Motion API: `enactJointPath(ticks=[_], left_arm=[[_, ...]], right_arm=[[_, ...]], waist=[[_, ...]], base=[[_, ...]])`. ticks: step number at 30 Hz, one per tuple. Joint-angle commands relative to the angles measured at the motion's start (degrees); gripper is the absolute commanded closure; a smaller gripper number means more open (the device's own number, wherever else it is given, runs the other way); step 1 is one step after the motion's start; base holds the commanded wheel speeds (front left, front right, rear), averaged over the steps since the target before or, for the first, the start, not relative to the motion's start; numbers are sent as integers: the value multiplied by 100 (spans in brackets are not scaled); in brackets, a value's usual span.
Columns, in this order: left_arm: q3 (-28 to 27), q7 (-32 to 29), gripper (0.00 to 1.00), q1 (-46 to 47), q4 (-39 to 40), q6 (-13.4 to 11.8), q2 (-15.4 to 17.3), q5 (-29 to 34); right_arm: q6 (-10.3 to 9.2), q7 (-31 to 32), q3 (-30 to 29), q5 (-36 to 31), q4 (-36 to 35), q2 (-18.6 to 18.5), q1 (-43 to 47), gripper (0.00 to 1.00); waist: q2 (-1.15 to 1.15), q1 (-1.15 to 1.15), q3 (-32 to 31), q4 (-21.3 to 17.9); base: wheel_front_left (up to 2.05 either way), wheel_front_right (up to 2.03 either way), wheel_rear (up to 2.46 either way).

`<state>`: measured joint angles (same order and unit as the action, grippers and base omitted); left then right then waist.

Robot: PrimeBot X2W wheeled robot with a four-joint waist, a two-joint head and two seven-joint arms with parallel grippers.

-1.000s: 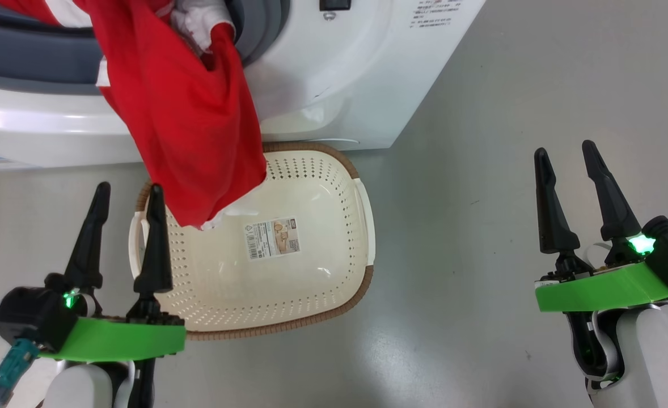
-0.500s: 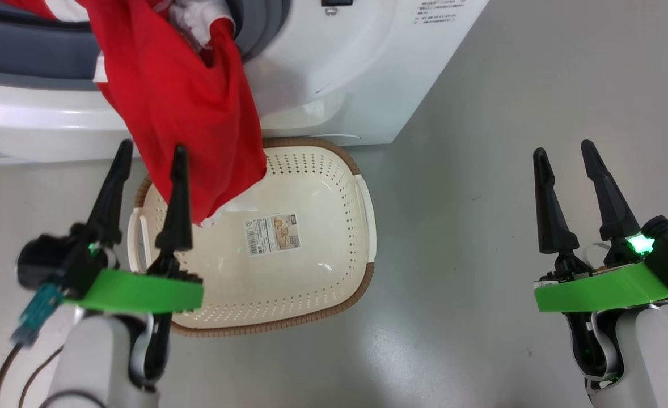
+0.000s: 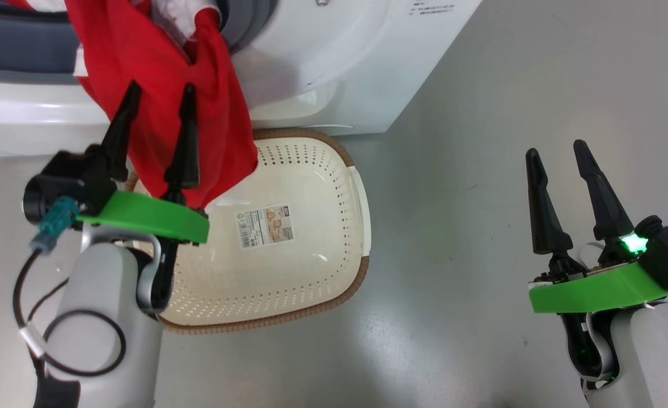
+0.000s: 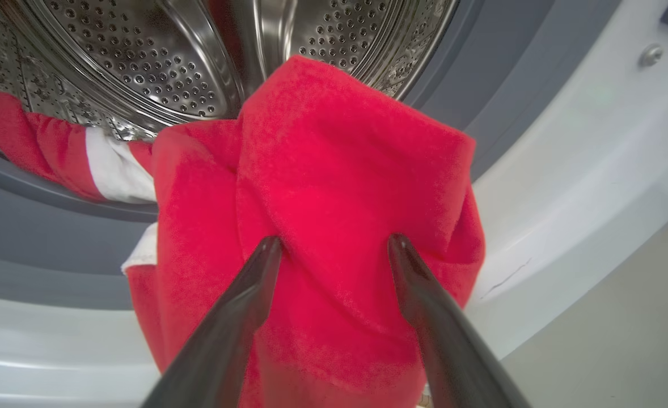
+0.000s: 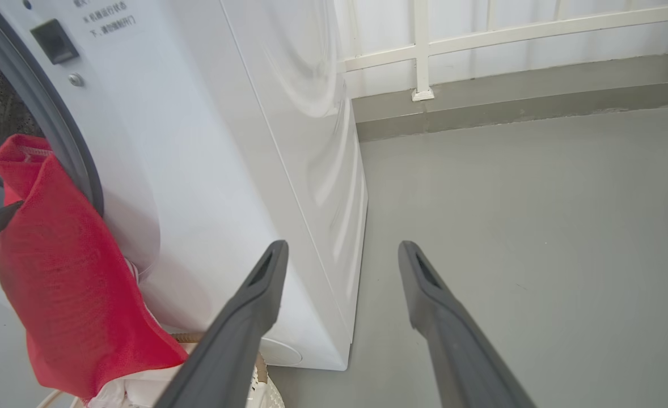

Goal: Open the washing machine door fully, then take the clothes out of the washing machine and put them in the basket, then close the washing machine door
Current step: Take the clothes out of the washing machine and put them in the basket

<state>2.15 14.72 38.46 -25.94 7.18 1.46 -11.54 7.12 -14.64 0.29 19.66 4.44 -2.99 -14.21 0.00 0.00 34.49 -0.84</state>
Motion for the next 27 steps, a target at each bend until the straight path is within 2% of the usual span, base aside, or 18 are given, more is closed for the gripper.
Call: enactJointPath(ticks=[1, 6, 7, 9, 11, 12, 27], left_arm=[[-133, 28, 0, 45, 68, 31, 142, 55], [-193, 28, 0, 322, -281, 31, 153, 88], [-207, 28, 9, 360, -330, 31, 154, 92], [-231, 28, 59, 420, -422, 31, 159, 94], [-240, 28, 84, 470, -496, 31, 166, 86], [-242, 28, 100, 488, -525, 31, 168, 81], [-180, 28, 100, 156, -742, 31, 159, -89]], right_arm=[[36, -36, 117, 4, -138, 12, 45, 0], [36, -36, 109, 24, -139, 12, 25, 0], [36, -36, 109, 27, -139, 12, 22, 0], [36, -36, 110, 32, -139, 12, 17, 0], [36, -36, 106, 37, -143, 12, 16, 0], [36, -36, 104, 38, -144, 12, 16, 0], [36, -36, 94, 40, -127, 12, 7, 0]], waist=[[0, 0, 11, -11], [0, 0, 38, -36], [0, 0, 41, -40], [0, 0, 41, -47], [0, 0, 40, -50], [0, 0, 39, -50], [0, 0, -2, -12]], base=[[0, 0, 0], [0, 0, 0], [0, 0, 0], [0, 0, 0], [0, 0, 0], [0, 0, 0], [0, 0, 0]])
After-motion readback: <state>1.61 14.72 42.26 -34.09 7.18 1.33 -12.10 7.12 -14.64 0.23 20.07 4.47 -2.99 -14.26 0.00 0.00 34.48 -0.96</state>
